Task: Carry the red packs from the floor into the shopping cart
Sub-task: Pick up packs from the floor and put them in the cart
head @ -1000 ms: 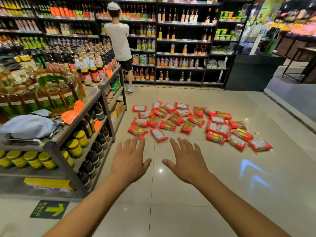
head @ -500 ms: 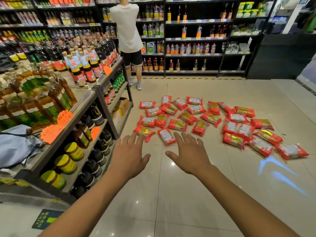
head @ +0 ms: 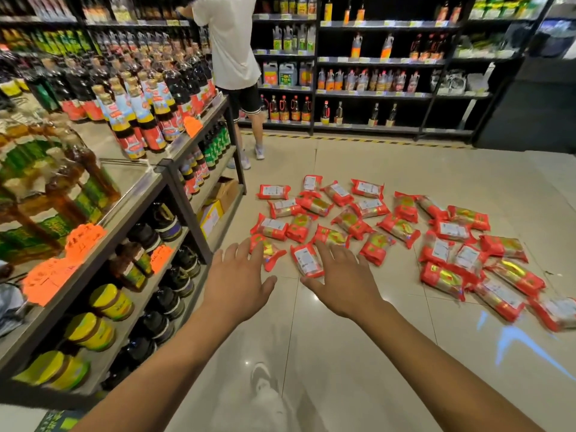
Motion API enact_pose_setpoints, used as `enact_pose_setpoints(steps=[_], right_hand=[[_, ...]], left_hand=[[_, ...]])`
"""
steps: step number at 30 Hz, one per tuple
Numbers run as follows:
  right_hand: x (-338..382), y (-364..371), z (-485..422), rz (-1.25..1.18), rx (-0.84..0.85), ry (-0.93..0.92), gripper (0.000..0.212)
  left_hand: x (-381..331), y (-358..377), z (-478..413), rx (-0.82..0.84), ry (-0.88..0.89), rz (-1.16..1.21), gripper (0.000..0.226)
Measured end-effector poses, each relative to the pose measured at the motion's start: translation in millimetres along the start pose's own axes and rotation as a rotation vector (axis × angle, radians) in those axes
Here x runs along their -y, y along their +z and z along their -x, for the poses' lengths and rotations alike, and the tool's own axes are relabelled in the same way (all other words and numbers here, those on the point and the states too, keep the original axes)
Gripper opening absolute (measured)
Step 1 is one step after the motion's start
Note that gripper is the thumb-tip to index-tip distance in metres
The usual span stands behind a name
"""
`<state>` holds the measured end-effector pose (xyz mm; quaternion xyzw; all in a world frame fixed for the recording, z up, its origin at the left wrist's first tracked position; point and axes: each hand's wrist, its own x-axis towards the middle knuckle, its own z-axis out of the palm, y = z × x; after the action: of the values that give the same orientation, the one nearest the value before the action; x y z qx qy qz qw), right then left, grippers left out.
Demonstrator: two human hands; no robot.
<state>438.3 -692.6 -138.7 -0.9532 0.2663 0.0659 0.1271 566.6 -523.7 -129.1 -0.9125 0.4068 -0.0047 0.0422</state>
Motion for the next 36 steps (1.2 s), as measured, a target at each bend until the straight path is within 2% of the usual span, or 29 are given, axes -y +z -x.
enact_pose_setpoints(steps=[5,11,16,19,25,33,36], right_hand=[[3.8,-8.0,-90.3,0.045,-0.014,0.002,0.083],[18.6,-23.3,-206.2,0.084,0.044,0.034,0.084],[28.1,-30.4,-284.6,0.092,0.064,0.043,0.083],[24.2,-30.0,-325.7,0.072,0.083,0.056,0.084],[-4.5,-17.5,-419.7,0.018,0.146,0.092,0.087],[-61.9,29.2,-582.1,-0.088,0.246,0.131,0.086],[-86.8,57.4,-638.7,-0.103,0.299,0.157,0.092]], left_hand=[[29.5,19.5,-89.2,-0.001,0.006,0.037,0.079],[80.1,32.8,-205.1,0.006,0.039,0.103,0.075],[112.6,41.9,-277.9,0.031,0.073,0.144,0.079],[125.7,52.6,-317.7,0.04,0.088,0.149,0.073],[137.5,77.9,-410.4,0.08,0.092,0.158,0.085],[150.2,145.8,-561.9,0.147,0.06,0.134,0.079],[151.3,176.6,-613.5,0.23,0.019,0.158,0.079]])
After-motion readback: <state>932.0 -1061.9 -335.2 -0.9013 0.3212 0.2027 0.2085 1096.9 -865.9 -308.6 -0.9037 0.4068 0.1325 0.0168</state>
